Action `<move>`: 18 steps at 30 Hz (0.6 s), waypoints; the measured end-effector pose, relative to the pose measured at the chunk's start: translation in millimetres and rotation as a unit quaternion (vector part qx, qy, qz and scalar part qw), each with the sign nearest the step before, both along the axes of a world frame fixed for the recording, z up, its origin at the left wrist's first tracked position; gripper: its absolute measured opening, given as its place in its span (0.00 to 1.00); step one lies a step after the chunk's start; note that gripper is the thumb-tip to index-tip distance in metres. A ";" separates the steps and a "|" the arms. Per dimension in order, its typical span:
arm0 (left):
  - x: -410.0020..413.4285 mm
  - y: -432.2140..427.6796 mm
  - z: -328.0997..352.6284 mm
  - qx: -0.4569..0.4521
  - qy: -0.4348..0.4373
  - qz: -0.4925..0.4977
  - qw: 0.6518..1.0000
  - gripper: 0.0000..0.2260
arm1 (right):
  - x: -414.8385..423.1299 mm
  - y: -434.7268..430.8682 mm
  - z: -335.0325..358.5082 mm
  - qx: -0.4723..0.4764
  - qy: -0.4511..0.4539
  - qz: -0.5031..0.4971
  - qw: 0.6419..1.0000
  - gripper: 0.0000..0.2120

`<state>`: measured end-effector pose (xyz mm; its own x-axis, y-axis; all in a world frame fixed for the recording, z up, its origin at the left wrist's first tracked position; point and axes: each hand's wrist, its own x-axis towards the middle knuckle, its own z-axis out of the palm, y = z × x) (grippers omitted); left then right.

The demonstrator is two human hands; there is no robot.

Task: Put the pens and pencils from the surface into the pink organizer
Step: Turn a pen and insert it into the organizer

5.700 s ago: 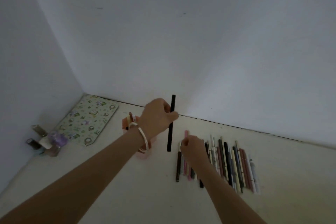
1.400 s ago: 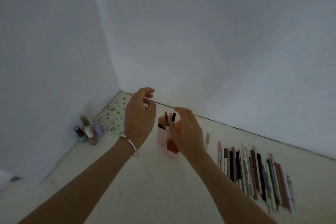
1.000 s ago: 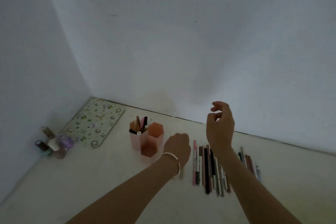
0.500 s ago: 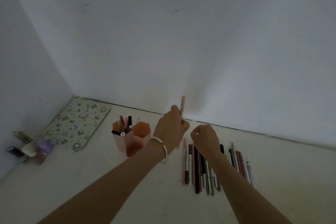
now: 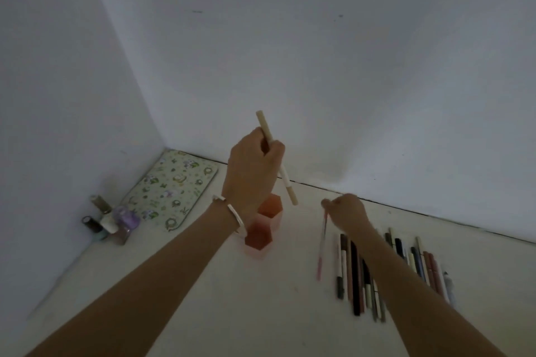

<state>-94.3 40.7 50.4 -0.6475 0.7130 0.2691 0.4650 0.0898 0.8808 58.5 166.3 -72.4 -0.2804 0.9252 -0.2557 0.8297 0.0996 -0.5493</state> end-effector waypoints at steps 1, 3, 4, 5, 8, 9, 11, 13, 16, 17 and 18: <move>-9.7 -6.6 1.2 0.004 0.004 0.019 1.000 0.09 | -2.4 0.9 17.6 -0.018 0.067 -0.009 0.998 0.20; -27.5 -20.0 0.0 0.007 0.013 0.050 0.999 0.08 | -7.5 -2.9 53.0 -0.048 0.224 -0.031 0.973 0.16; -34.1 -26.0 -3.0 0.006 0.013 0.063 0.998 0.08 | -10.2 -7.6 69.2 -0.044 0.286 -0.038 0.956 0.13; -40.2 -32.1 -6.3 0.004 0.016 0.076 0.997 0.08 | -14.4 -14.4 83.9 -0.028 0.336 -0.042 0.940 0.10; -48.6 -42.7 -24.0 -0.018 0.054 0.107 0.993 0.08 | -27.2 -39.5 112.5 0.041 0.455 -0.055 0.888 0.04; -50.2 -44.8 -31.8 -0.025 0.062 0.112 0.991 0.08 | -31.9 -48.6 116.7 0.056 0.487 -0.062 0.870 0.04; -51.0 -45.9 -45.8 -0.048 0.079 0.108 0.990 0.09 | -39.3 -62.6 119.6 0.076 0.534 -0.081 0.838 0.04; -49.7 -47.5 -59.2 -0.087 0.108 0.100 0.985 0.09 | -46.0 -73.7 116.1 0.088 0.562 -0.092 0.817 0.03; -46.0 -51.4 -75.0 -0.172 0.175 0.092 0.965 0.09 | -54.0 -87.5 105.9 0.103 0.583 -0.092 0.801 0.08; -47.0 -52.2 -78.1 -0.177 0.174 0.093 0.964 0.09 | -56.6 -91.3 101.5 0.114 0.575 -0.084 0.805 0.10; -48.4 -53.6 -78.3 -0.169 0.146 0.092 0.970 0.08 | -58.9 -95.1 97.5 0.132 0.559 -0.072 0.816 0.11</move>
<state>-142.7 -12.8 -27.9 -0.7036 0.6717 0.2318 0.6390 0.4554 0.6199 -0.4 71.2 25.1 -0.0863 0.9506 0.2983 -0.1615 0.2821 -0.9457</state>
